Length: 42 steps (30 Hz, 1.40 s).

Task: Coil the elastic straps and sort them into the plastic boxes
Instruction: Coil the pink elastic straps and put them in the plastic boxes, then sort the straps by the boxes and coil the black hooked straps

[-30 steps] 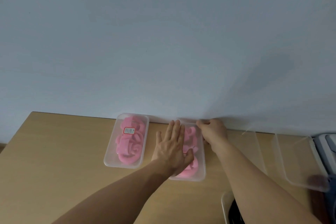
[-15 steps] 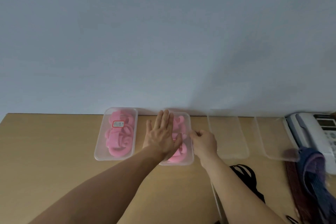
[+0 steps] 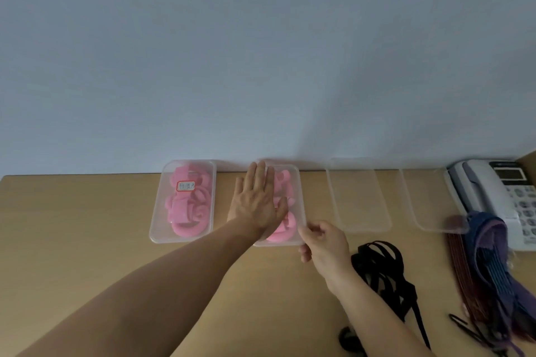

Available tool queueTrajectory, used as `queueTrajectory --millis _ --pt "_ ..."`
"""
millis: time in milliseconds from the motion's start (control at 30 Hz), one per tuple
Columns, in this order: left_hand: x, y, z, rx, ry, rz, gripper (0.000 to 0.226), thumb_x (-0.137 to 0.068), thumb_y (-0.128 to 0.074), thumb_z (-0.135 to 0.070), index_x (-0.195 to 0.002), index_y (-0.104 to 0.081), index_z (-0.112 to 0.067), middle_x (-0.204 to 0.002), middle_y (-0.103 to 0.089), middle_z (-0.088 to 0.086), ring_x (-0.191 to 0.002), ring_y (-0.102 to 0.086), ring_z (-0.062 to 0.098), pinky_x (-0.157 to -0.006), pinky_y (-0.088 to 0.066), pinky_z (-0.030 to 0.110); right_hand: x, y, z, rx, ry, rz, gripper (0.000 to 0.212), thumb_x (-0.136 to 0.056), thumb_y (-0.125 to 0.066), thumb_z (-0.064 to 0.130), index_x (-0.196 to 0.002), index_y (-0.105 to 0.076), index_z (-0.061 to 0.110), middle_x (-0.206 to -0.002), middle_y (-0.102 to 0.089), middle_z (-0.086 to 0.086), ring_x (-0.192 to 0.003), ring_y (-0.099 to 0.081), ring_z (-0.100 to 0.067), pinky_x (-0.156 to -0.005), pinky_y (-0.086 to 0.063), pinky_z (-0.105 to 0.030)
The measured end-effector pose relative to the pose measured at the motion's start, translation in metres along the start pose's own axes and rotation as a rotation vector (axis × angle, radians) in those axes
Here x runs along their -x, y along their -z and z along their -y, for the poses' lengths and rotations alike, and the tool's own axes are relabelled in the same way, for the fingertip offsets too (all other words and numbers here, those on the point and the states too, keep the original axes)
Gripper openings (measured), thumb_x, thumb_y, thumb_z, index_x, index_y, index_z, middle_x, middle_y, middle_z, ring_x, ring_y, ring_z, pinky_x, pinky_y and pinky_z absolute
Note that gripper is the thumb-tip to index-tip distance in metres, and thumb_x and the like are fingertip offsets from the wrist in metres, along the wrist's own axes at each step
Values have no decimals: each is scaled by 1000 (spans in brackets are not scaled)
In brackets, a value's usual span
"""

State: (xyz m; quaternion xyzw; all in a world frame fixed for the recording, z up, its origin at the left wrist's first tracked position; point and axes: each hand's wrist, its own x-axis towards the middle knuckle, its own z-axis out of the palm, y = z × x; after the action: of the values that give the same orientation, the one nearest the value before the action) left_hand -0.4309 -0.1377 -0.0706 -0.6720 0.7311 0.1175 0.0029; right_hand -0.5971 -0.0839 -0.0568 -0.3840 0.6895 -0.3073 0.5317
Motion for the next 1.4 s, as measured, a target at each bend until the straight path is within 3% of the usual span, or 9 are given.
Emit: queueTrajectory --millis 100,233,433,567,667,867,1133,1233,1400 --pt "2 1 1 15 -15 -12 87 -85 4 -62 -157 0 -14 -165 8 15 -152 13 29 -122 -2 45 2 -1 -1 -40 -8 -24 6 -90 -67 12 -87 -66 7 -53 -60 -5 -42 -51 -18 -46 -46 -30" --pt "8 0 1 21 -95 37 86 -86 2 -74 -153 20 -24 -160 22 22 -147 26 37 -121 5 50 6 0 1 -33 15 -18 5 -91 -67 14 -87 -67 10 -57 -62 -5 -44 -54 -16 -46 -48 -31" --pt "18 2 10 -81 -274 167 112 -71 -18 -94 -148 32 -31 -151 43 16 -134 49 33 -114 20 59 6 2 2 -39 -45 7 10 -93 -64 15 -88 -65 7 -64 -63 -8 -47 -56 -15 -44 -48 -29" --pt "14 8 9 -98 -295 215 119 -70 -26 -95 -149 32 -27 -151 44 15 -134 48 34 -113 23 57 -9 6 15 379 45 15 33 -96 -53 29 -76 -61 5 -67 -65 -8 -57 -60 -24 -53 -46 -35" --pt "14 11 7 -75 -279 242 122 -72 -32 -94 -148 33 -25 -150 46 12 -135 48 32 -113 23 54 -27 4 34 612 179 -68 33 -96 -48 30 -72 -60 10 -67 -60 -2 -60 -53 -18 -49 -33 -30" --pt "21 3 9 13 -115 111 93 -88 -9 -77 -150 30 -18 -156 39 5 -140 43 18 -122 11 49 -55 -1 60 604 262 3 17 -91 -56 20 -84 -69 12 -79 -69 -2 -76 -61 -23 -64 -44 -30" --pt "6 8 20 -77 -148 114 91 -88 -5 -75 -155 16 -17 -160 29 4 -143 37 17 -123 9 43 -56 -6 64 639 306 92 30 -87 -52 18 -57 -48 14 -56 -53 0 -54 -45 -19 -47 -29 -29" --pt "6 5 13 -80 -122 111 89 -89 -6 -73 -155 16 -17 -159 29 5 -143 37 17 -122 10 44 -59 -5 66 683 328 90 34 -89 -55 23 -56 -45 18 -54 -49 5 -48 -41 -10 -44 -26 -25" --pt "2 11 5 -108 -52 139 85 -90 -11 -68 -155 17 -20 -162 25 3 -145 34 18 -120 13 47 -62 -2 66 669 347 97 36 -88 -56 22 -54 -46 16 -52 -51 1 -49 -43 -16 -44 -28 -26"
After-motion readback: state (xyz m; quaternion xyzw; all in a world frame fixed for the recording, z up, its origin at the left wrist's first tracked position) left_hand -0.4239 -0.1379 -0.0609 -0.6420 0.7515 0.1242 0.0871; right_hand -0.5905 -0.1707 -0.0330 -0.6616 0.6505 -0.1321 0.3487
